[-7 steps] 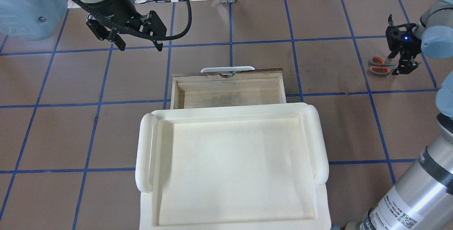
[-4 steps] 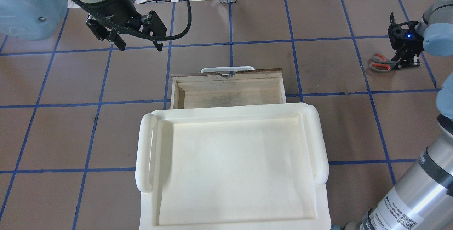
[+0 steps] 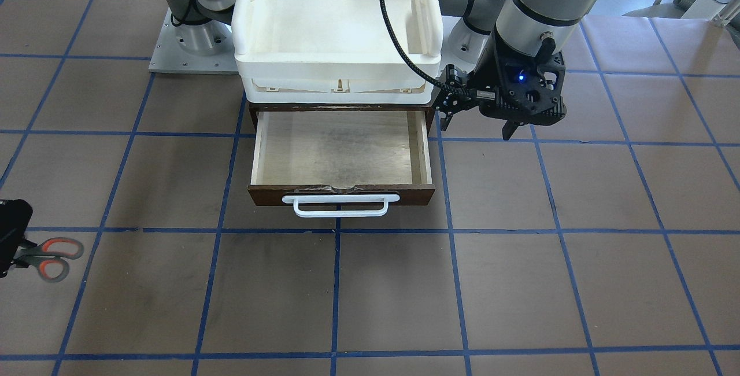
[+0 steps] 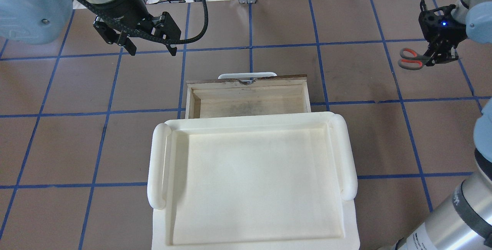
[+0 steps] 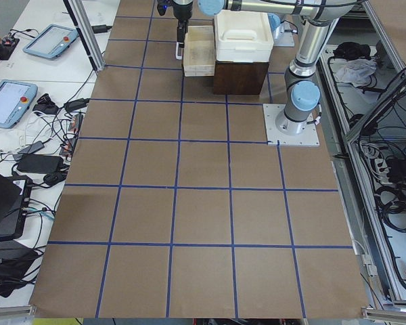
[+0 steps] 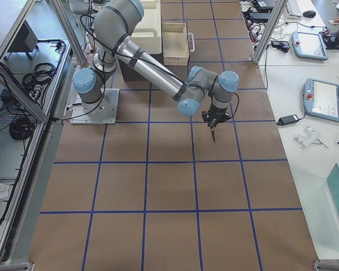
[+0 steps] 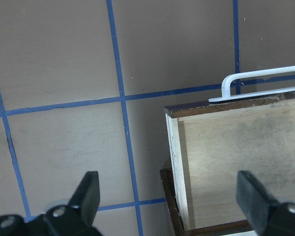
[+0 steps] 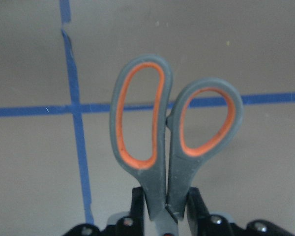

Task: Put scissors in drawer and close it
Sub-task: 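Lift the scissors with the right gripper and carry them over the drawer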

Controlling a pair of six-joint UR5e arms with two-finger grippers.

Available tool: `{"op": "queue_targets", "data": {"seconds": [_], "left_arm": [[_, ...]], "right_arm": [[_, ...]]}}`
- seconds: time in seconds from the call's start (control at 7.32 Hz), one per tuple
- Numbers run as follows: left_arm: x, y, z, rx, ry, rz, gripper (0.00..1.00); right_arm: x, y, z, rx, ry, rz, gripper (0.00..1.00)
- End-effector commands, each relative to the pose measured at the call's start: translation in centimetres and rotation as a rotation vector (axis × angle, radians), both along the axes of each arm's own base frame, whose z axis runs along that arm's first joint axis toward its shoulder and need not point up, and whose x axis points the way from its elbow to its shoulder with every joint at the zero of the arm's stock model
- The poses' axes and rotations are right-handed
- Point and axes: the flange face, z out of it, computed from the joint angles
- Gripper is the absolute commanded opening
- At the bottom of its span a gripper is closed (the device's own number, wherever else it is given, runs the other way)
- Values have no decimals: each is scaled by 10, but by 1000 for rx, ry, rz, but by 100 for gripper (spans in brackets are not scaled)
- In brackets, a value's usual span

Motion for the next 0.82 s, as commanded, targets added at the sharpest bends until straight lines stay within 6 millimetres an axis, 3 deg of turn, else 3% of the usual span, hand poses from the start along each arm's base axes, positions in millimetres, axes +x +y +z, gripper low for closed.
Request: {"op": "queue_targets", "data": {"seconds": [0.0,0.27,0.68], "left_arm": [[0,0,0,0,0,0,100],[1,0,0,0,0,0,100],[1,-2,-3,5,0,-1,100]], "right_arm": [[95,30,66,57,-25,-17,0],[192,53,99,66,-10,-31,0],[311,95,119,107,-79,-107,0]]}}
